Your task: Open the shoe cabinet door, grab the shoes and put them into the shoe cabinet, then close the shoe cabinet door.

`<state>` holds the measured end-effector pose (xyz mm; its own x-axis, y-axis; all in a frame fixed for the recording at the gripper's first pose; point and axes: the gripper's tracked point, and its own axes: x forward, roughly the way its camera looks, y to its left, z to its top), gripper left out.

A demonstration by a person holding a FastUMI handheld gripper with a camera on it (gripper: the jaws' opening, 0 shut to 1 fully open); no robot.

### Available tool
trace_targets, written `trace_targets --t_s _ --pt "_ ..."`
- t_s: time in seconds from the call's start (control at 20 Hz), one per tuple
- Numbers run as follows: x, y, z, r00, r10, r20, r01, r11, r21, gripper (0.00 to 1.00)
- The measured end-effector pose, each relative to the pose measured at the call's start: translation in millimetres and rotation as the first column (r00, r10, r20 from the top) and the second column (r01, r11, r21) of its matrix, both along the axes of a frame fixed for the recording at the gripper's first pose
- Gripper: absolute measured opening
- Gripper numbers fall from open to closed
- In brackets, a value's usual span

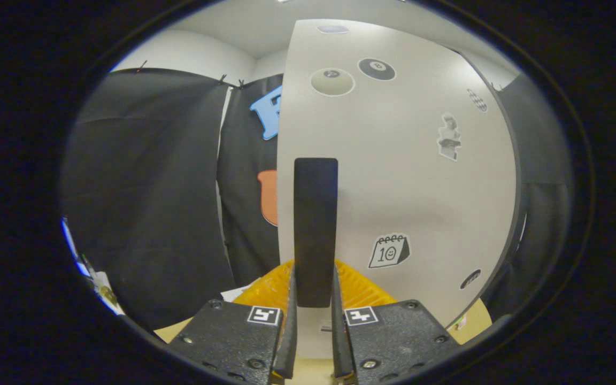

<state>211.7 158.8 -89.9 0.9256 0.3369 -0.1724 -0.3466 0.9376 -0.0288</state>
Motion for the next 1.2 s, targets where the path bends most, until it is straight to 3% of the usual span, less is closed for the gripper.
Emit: trace_targets --t_s 0.4,0.75,1.2 --pt "-37.0 -18.6 5.3 0.995 0.099 -0.009 -0.098 0.994 0.04 0.28" --pt "-51.8 -23.5 8.0 0.989 0.149 -0.015 -0.147 0.986 0.081 0.2" --pt "-87.0 -58.2 11.2 0.979 0.204 -0.017 -0.202 0.976 0.088 0.18"
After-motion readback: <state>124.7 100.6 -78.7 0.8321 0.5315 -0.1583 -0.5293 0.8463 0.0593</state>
